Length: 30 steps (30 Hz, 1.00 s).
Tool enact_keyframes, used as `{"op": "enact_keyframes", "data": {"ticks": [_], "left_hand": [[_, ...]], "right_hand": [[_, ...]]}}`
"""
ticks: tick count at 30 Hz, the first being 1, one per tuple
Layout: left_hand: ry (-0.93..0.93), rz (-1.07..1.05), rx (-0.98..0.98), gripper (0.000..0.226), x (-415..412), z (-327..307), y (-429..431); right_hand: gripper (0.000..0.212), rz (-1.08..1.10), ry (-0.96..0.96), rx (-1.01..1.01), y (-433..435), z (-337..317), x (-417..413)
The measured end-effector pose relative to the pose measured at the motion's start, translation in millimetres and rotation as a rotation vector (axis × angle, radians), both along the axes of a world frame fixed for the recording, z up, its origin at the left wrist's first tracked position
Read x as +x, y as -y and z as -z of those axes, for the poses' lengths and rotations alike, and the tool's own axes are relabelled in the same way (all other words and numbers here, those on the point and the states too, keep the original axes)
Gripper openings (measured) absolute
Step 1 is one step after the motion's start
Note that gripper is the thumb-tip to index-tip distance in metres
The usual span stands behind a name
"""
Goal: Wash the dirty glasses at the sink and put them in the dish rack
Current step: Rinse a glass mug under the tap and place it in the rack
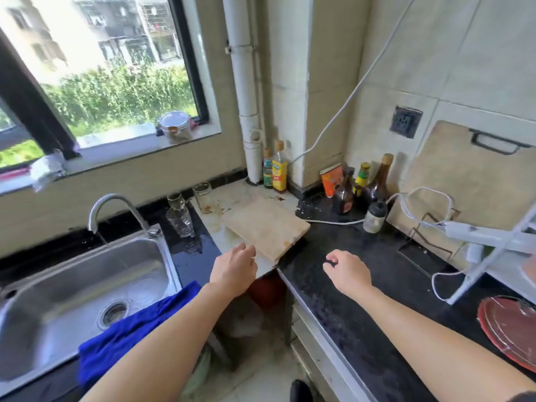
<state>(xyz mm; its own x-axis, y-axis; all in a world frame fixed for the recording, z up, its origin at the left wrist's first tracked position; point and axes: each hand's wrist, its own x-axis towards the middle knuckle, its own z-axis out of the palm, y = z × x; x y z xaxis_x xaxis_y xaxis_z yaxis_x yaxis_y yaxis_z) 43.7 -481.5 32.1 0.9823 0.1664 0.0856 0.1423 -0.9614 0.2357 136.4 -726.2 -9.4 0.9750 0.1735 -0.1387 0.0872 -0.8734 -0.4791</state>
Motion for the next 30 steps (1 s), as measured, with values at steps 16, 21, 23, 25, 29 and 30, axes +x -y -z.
{"op": "enact_keyframes", "data": {"ticks": [16,21,23,25,29,30], "left_hand": [[-0.125,-0.646,-0.128,0.025,-5.3,48.3,-200.3],[-0.157,-0.755,-0.169,0.025,-31.6,62.4,-245.8],[-0.186,-0.777,-0.169,0.025,-39.4,67.5,-267.3],[-0.201,-0.786,-0.180,0.025,-44.6,74.6,-291.4],[-0.241,-0.753,-0.221,0.025,-51.7,91.0,-342.3],[-0.250,-0.739,-0.228,0.025,-52.6,95.4,-354.9]], "right_hand": [[0.020,-0.565,-0.294,0.030,-342.9,41.5,119.0],[0.029,-0.555,-0.324,0.069,-423.4,58.0,135.5],[0.031,-0.504,-0.307,0.063,-454.9,61.4,142.6],[0.030,-0.427,-0.291,0.048,-483.4,65.6,149.0],[0.049,-0.235,-0.280,-0.031,-523.7,86.2,157.0],[0.050,-0.198,-0.288,-0.053,-530.2,93.7,158.1]]}}
